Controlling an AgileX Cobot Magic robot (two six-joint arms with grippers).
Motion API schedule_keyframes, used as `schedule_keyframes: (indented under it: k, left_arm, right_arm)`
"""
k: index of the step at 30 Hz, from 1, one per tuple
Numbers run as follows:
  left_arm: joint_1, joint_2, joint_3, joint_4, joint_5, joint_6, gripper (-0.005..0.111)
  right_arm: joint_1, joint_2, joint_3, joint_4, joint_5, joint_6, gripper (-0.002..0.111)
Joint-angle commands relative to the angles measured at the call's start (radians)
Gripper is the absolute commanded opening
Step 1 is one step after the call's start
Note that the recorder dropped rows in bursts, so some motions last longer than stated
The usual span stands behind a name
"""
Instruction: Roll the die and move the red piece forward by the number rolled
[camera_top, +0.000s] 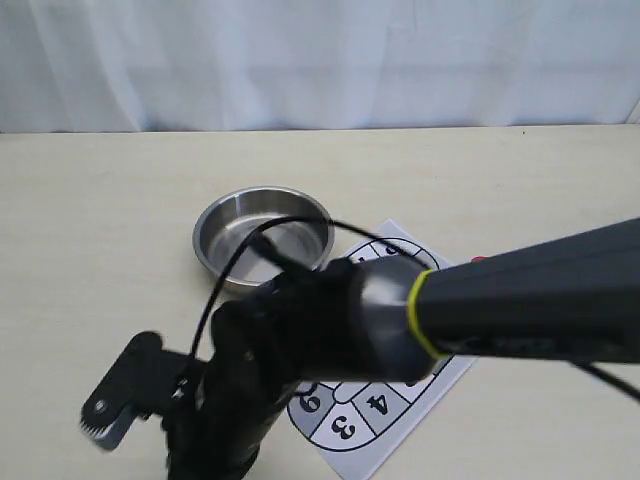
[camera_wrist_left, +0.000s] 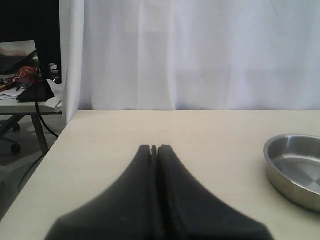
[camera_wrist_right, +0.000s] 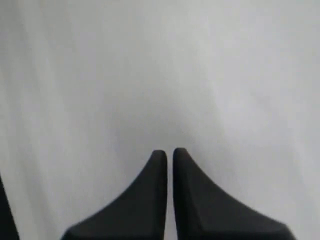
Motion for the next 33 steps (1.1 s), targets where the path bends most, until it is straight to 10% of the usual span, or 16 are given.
schedule_keyframes:
  k: [1, 15, 24, 33]
  left_arm:
    - [0.000, -0.001, -0.005, -0.002, -0.013, 0.000, 0.000]
    - [0.000, -0.001, -0.005, -0.002, -0.013, 0.000, 0.000]
    - [0.000, -0.001, -0.005, -0.004, -0.013, 0.000, 0.000]
    - [0.000, -0.001, -0.005, -0.004, -0.013, 0.000, 0.000]
  right_arm:
    - [-0.119, -0.109, 0.079, -0.009, -0.009, 0.028, 0.004]
    - [-0.593, -0.352, 0.169, -0.016, 0.016, 0.105, 0.006]
    - [-0.799, -0.344, 0.169, -0.016, -0.028, 0.105, 0.050]
    - [-0.889, -0.289, 0.169, -0.073, -0.061, 0.130, 0.067]
